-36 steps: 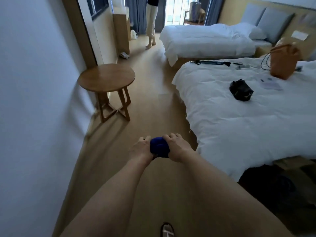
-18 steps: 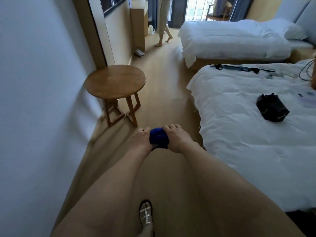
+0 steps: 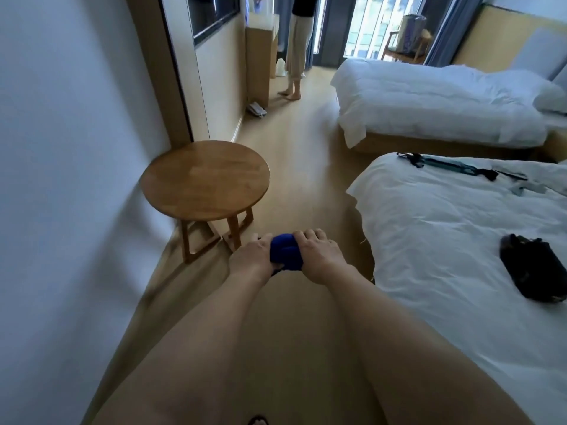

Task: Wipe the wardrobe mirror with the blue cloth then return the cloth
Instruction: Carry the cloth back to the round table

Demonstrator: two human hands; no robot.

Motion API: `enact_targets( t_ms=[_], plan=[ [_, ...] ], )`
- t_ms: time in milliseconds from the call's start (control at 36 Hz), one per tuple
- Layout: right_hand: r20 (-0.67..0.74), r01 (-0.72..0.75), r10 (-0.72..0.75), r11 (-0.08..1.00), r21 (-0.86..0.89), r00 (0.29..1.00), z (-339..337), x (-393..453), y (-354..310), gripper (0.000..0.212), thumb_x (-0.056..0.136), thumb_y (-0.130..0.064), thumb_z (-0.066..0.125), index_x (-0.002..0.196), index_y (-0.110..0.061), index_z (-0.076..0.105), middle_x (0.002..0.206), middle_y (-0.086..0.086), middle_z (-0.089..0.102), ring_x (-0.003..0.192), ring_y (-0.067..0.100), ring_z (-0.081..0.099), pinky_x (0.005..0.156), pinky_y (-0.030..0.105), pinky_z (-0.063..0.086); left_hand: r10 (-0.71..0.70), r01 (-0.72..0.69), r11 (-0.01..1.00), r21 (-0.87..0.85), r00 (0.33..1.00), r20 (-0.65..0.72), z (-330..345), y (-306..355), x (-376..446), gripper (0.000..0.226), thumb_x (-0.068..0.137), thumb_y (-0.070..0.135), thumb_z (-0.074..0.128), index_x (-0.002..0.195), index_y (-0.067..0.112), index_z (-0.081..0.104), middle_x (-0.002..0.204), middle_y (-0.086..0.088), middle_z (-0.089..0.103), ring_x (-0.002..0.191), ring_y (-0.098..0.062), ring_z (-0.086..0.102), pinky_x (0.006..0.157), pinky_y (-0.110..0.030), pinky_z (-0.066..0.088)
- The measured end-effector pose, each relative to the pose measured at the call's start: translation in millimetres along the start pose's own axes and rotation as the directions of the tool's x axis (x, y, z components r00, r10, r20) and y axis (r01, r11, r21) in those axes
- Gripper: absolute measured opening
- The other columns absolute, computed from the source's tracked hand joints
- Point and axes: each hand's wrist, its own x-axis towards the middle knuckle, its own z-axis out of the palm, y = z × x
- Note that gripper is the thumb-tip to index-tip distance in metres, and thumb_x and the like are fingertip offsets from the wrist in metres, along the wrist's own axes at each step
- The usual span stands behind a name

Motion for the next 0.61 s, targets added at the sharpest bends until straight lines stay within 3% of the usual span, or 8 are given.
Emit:
enact_targets(
  t_ms=[167, 361, 472, 611],
  plan=[
    [0.048, 0.019, -0.019, 1.000, -0.015, 0.999, -8.2, 68.8, 18.0, 0.062, 0.086, -0.014, 0.061, 0.140, -0.021, 0.031, 0.137, 0.008, 0.043, 0.128, 0.028, 0.035, 0.102, 0.045, 0.037, -0.021, 0.020, 1.000, 0.016, 0.999, 0.044, -1.3, -2.6, 67.9, 0.048, 0.081, 0.039, 0.067, 0.124, 0.031, 0.046, 0.106, 0.000, 0.052, 0.090, -0.020, 0.058, 0.077, -0.039, 0.054],
    [0.069, 0.048, -0.046, 0.998, -0.032, 0.997, -12.0, 149.5, 50.2, 0.061, 0.087, -0.015, 0.060, 0.140, -0.021, 0.031, 0.136, 0.008, 0.043, 0.126, 0.028, 0.038, 0.100, 0.044, 0.040, -0.049, 0.047, 0.998, 0.044, 0.997, 0.056, -0.7, 5.9, 147.1, 0.047, 0.084, 0.040, 0.064, 0.125, 0.028, 0.045, 0.114, -0.003, 0.052, 0.095, -0.020, 0.057, 0.070, -0.032, 0.047],
    [0.060, 0.094, -0.091, 0.994, -0.049, 0.994, -23.0, 202.3, 79.6, 0.059, 0.087, -0.014, 0.059, 0.140, -0.020, 0.031, 0.136, 0.008, 0.044, 0.126, 0.028, 0.039, 0.099, 0.044, 0.041, -0.072, 0.071, 0.997, 0.030, 0.997, 0.026, 0.5, 21.2, 199.0, 0.045, 0.085, 0.041, 0.063, 0.125, 0.028, 0.045, 0.109, -0.003, 0.052, 0.090, -0.020, 0.057, 0.072, -0.035, 0.051],
    [0.061, 0.172, -0.167, 0.982, -0.080, 0.984, -45.6, 273.4, 124.7, 0.058, 0.089, -0.017, 0.058, 0.139, -0.019, 0.031, 0.136, 0.008, 0.043, 0.125, 0.028, 0.038, 0.098, 0.044, 0.041, -0.120, 0.120, 0.993, 0.000, 0.993, -0.015, -0.3, 47.6, 271.8, 0.045, 0.085, 0.042, 0.063, 0.124, 0.028, 0.045, 0.107, -0.003, 0.051, 0.088, -0.023, 0.057, 0.064, -0.032, 0.043]
  ],
)
